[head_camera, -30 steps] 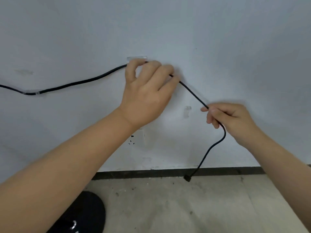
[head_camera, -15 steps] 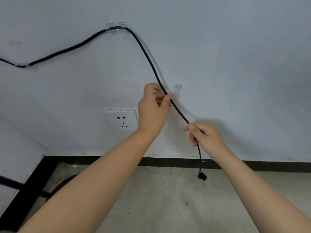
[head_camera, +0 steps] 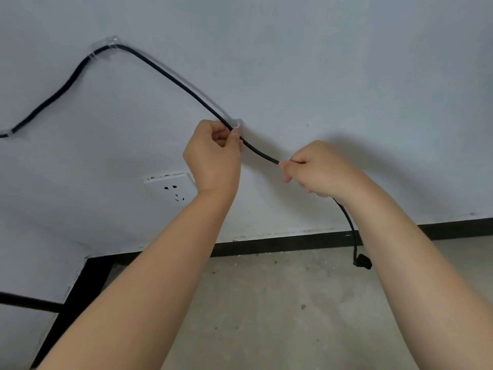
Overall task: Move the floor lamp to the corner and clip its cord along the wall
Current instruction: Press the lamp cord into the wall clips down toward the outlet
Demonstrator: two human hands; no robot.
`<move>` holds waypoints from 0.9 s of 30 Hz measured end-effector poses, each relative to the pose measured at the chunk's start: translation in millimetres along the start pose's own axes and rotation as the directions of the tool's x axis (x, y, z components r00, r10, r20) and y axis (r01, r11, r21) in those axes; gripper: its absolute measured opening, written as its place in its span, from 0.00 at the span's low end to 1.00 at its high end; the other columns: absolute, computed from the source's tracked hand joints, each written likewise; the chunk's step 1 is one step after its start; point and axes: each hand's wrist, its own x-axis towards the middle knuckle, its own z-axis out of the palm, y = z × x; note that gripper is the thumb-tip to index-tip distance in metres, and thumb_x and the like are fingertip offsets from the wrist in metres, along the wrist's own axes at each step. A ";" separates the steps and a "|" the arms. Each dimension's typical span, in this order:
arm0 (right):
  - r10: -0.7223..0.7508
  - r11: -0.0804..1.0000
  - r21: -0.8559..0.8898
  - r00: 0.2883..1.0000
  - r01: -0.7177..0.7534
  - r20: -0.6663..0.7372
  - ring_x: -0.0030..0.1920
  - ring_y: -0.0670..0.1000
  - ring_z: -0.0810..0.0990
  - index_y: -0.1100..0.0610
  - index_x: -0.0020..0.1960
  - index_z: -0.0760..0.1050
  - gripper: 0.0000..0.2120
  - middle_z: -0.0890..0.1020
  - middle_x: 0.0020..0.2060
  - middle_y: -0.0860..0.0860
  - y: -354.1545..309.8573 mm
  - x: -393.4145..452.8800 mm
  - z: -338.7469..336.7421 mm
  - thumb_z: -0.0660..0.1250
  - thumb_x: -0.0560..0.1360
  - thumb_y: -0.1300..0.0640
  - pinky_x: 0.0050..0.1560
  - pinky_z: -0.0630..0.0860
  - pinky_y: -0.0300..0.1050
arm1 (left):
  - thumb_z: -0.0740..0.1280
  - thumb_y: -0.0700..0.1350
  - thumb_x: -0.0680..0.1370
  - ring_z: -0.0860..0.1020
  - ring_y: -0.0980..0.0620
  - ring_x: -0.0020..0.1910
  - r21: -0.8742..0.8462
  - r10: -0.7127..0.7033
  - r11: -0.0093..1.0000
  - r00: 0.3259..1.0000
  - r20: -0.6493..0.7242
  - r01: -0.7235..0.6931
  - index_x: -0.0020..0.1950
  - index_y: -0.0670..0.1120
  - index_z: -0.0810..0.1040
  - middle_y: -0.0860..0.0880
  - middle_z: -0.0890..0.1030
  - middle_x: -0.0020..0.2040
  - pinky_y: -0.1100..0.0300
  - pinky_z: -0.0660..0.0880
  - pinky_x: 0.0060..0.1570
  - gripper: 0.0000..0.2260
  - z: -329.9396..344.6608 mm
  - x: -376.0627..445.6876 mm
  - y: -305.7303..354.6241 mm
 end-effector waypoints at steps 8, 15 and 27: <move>0.000 0.996 0.093 1.000 0.001 -0.004 0.14 0.45 0.65 0.58 0.34 0.76 0.15 0.68 0.20 0.52 7.4 8.9 -4.3 0.60 0.77 0.55 0.24 0.59 0.38 | 0.67 0.38 0.74 0.75 0.55 0.38 0.303 0.138 0.942 0.990 0.036 -0.143 0.49 0.39 0.80 0.52 0.77 0.39 0.67 0.71 0.38 0.05 3.2 -1.4 8.6; -0.164 0.982 0.062 0.965 0.180 -0.205 0.29 0.53 0.67 0.72 0.45 0.76 0.18 0.72 0.32 0.69 30.2 17.1 -11.8 0.60 0.77 0.55 0.29 0.60 0.39 | 0.67 0.43 0.75 0.76 0.54 0.36 0.257 0.131 0.956 0.989 0.066 -0.144 0.33 0.53 0.74 0.57 0.75 0.31 0.63 0.73 0.40 0.11 -3.3 6.6 4.7; -0.158 0.987 0.033 0.987 0.159 -0.028 0.34 0.56 0.73 0.58 0.36 0.66 0.14 0.74 0.32 0.57 76.5 20.4 107.6 0.54 0.80 0.58 0.36 0.64 0.43 | 0.62 0.33 0.77 0.76 0.55 0.44 0.240 0.145 0.953 0.972 0.185 -0.188 0.55 0.42 0.80 0.52 0.79 0.46 0.84 0.70 0.36 0.11 -22.8 8.1 -33.3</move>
